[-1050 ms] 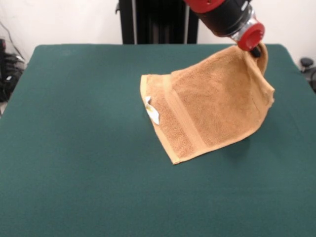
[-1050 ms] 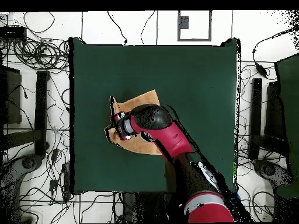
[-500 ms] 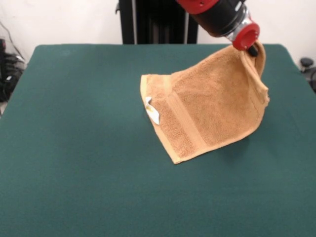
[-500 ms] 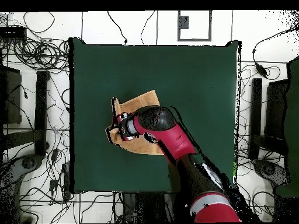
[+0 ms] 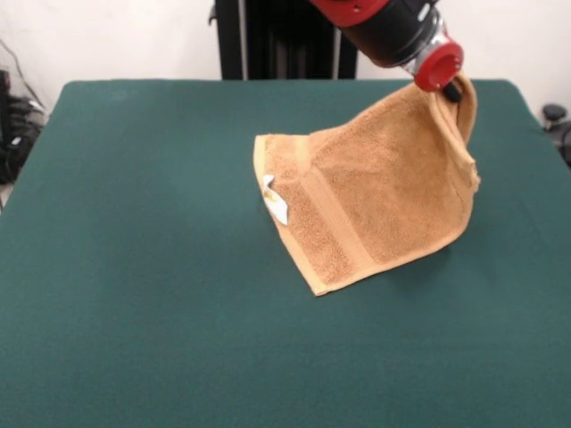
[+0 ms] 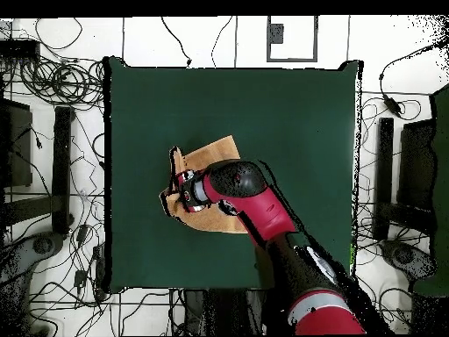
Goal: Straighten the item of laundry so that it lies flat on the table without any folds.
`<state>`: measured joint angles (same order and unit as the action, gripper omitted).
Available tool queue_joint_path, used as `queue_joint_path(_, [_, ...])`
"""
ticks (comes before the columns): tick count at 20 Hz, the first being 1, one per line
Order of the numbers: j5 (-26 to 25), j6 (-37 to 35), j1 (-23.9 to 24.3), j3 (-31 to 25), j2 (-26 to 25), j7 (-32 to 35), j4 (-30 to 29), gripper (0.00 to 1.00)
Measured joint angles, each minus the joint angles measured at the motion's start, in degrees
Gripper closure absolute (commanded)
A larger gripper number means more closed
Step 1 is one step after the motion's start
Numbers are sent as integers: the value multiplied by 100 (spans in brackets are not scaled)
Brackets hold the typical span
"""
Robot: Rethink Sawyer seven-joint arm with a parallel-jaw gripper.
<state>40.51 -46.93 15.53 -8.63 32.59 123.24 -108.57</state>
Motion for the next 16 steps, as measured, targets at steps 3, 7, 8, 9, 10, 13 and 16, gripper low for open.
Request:
queue_joint_path(3, [0, 0, 0, 1, 0, 0, -1, 100])
queue_joint_path(7, [0, 68, 1, -13, 1, 0, -9, 100])
queue_joint_path(8, [1, 79, 2, -17, 0, 0, -11, 100])
queue_joint_path(9, [0, 120, 16, -42, 1, 0, -22, 100])
queue_joint_path(10, [1, 150, 50, -91, 0, 0, -43, 100])
queue_joint_path(13, [21, 206, 205, -288, -5, 0, -141, 100])
queue_joint_path(16, [157, 221, 498, -597, -32, 0, -362, 100])
